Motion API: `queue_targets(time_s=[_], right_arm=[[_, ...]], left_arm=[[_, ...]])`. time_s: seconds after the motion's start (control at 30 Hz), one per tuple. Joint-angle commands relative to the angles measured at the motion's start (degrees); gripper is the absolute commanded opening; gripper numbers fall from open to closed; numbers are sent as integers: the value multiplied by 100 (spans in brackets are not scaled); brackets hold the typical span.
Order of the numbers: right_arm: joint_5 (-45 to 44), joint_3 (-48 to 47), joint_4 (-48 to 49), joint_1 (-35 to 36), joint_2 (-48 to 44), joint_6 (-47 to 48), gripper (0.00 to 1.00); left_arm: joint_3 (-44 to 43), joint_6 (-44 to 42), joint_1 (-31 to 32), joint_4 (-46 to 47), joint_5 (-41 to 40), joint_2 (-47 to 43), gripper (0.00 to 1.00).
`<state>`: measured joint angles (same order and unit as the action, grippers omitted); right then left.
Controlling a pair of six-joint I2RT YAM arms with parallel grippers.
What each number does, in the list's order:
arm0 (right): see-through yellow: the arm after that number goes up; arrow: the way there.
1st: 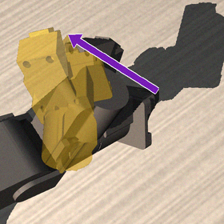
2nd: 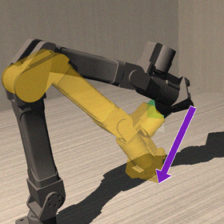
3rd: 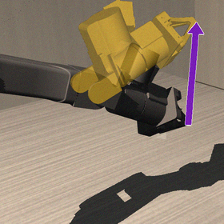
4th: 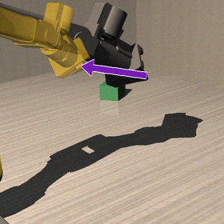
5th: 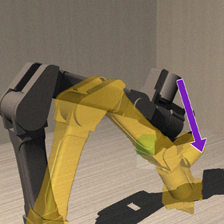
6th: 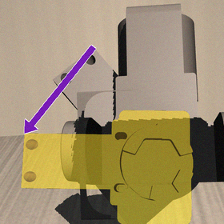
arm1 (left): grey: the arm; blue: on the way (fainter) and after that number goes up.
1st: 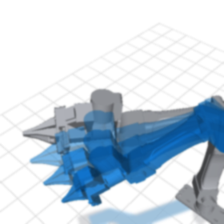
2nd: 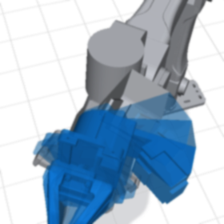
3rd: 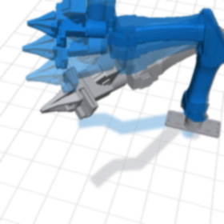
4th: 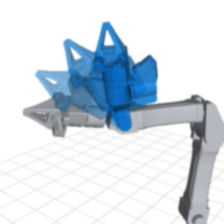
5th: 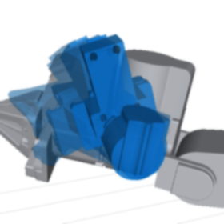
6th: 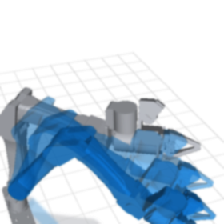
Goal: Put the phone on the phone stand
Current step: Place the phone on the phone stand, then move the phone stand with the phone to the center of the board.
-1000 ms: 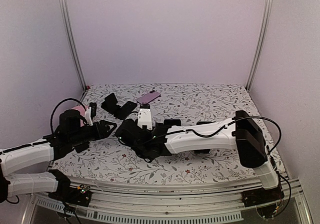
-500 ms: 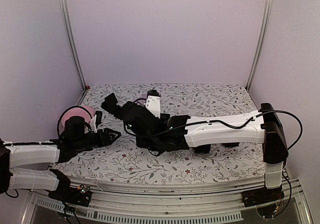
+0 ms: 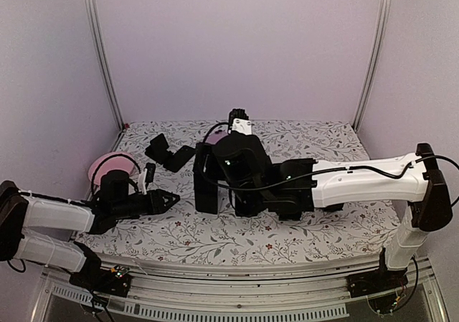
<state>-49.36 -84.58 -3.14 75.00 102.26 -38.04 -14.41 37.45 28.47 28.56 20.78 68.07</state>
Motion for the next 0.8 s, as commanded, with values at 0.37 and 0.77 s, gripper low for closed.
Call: queue_targets(time_s=[0.37,0.77], right_arm=[[528,566,388,-133,-683,95,100],[696,1090,394,-240,-1421,182,100]], left_arm=[[-508,75,21,-268,-822,625,39],[-1950,-331,-263,-1538,-1143,1239,41]])
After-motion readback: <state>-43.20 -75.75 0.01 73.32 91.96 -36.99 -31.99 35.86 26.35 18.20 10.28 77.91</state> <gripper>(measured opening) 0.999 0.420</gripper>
